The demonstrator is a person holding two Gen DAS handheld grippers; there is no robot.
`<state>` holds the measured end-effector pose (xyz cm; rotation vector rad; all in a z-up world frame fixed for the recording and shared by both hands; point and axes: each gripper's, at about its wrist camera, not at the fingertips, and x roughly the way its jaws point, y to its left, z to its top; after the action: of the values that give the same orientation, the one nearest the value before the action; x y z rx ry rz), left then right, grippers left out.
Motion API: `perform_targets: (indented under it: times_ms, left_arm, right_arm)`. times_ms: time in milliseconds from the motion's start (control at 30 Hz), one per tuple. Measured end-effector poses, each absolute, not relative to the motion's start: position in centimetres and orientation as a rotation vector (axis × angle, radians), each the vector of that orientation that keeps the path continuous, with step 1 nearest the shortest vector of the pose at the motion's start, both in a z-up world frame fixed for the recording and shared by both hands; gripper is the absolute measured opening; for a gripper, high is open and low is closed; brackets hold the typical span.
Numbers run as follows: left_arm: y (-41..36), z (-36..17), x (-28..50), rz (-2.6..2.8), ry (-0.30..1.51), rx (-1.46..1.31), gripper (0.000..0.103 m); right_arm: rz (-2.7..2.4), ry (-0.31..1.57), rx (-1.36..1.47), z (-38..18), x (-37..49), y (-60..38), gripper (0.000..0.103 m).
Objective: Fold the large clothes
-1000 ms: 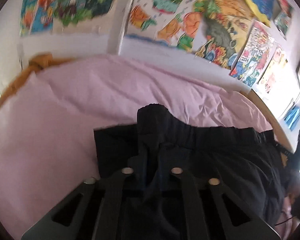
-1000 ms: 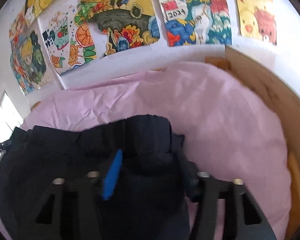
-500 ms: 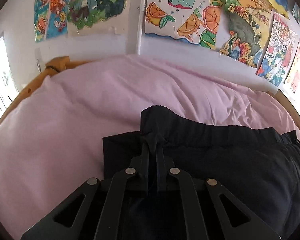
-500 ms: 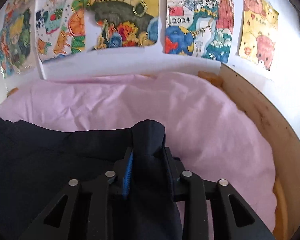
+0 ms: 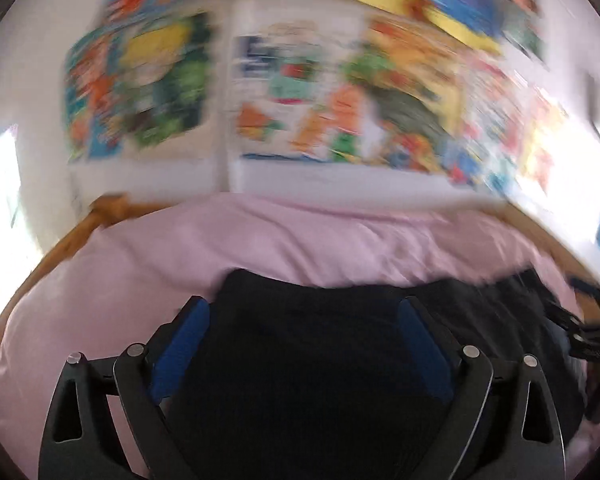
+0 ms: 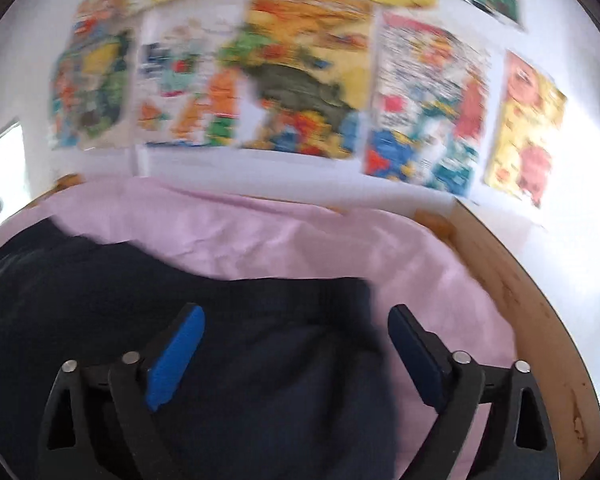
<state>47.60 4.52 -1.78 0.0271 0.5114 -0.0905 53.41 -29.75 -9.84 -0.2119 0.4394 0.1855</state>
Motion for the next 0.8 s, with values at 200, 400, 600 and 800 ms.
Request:
perform_targets:
  times_ms: [200, 400, 600, 800]
  left_arm:
    - [0.1, -6.8, 51.5, -0.067, 0.656, 0.12, 0.093]
    - [2.1, -9.4, 53.8, -0.056, 0.696, 0.041, 0.097]
    - [2.2, -11.5, 55.4, -0.053, 0.713, 0.055, 0.102]
    - [2.7, -12.3, 56.6, -0.064, 0.734, 0.036, 0.102]
  right_arm:
    - [0.214, 0.452, -0.36, -13.0, 53.7, -24.9, 0.094]
    - [0.198, 0.517, -0.328, -15.6, 57.5, -25.0, 0.103]
    - [0.21, 0.573, -0.331, -17.7, 59.8, -24.6, 0.103]
    - [0.213, 0.625, -0.325, -18.8, 61.7, -24.3, 0.103]
